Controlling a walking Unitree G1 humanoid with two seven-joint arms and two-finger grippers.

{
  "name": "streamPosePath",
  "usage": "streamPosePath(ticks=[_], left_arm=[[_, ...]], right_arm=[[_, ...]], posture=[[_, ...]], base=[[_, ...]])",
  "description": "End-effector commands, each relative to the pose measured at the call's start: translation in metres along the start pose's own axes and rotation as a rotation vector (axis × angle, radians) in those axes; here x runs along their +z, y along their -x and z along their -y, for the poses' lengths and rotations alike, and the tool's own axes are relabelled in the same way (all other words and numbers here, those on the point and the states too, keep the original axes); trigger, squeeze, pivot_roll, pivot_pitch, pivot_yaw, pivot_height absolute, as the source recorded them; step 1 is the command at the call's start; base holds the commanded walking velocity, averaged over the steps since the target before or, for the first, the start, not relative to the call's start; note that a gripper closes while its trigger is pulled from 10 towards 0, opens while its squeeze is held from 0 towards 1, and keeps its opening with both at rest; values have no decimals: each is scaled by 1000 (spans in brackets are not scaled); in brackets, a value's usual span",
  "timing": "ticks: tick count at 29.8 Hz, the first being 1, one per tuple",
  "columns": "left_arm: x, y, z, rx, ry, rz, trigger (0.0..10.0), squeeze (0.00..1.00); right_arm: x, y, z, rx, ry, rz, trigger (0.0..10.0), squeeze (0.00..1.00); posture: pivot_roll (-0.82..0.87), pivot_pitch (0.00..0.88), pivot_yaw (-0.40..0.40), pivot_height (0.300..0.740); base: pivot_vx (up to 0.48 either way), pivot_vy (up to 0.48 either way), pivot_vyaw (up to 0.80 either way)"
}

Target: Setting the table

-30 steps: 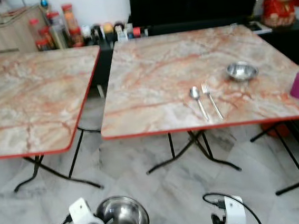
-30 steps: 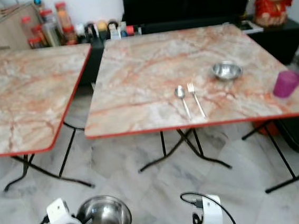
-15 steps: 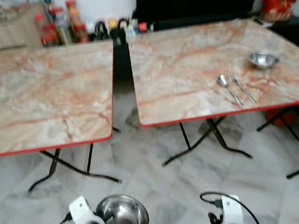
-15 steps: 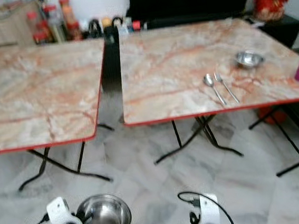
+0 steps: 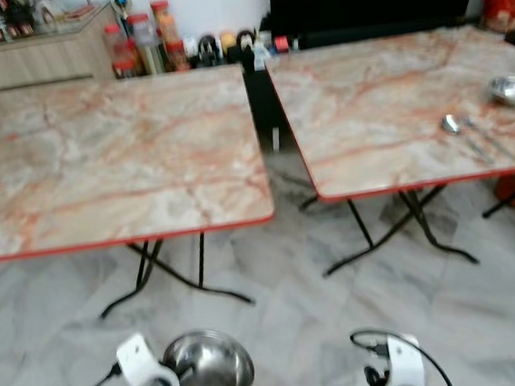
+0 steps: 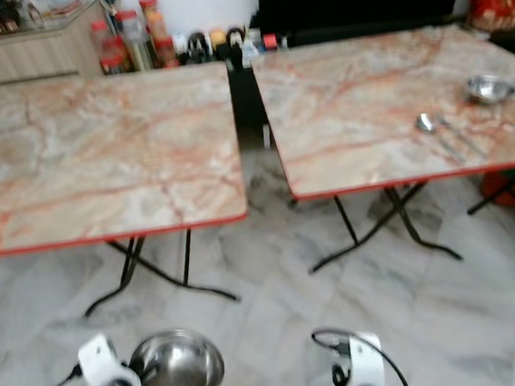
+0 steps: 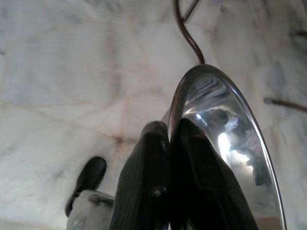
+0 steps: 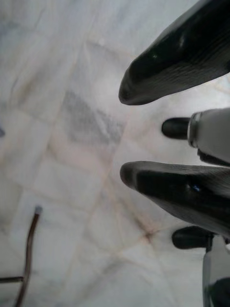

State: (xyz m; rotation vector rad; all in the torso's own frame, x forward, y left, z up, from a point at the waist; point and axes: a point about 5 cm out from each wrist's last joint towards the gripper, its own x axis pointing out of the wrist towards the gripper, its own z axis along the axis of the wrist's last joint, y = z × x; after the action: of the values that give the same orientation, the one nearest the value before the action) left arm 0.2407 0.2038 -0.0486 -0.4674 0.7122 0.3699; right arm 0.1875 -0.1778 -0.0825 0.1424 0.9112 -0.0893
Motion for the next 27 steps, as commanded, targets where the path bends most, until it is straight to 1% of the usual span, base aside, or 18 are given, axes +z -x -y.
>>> streamPosePath(ticks=[1, 13, 25, 27], left_arm=[[3, 1, -9, 27, 11, 9, 10000, 0], [5, 0, -10, 32, 23, 18, 10000, 0], [7, 0, -7, 33, 26, 25, 10000, 0], [7, 0, -7, 42, 8, 32, 10000, 0]], right_arm=[[6, -2, -7, 20, -5, 19, 10000, 0], [8, -2, -10, 19, -23, 26, 10000, 0], [7, -2, -6, 8, -28, 26, 10000, 0], [8, -2, -6, 9, -28, 26, 10000, 0]], posture=[[13, 0, -25, 740], [15, 0, -22, 740], [14, 0, -27, 740], [14, 0, -25, 740]], base=[[0, 480, 0], [0, 480, 0], [0, 480, 0], [0, 157, 0]])
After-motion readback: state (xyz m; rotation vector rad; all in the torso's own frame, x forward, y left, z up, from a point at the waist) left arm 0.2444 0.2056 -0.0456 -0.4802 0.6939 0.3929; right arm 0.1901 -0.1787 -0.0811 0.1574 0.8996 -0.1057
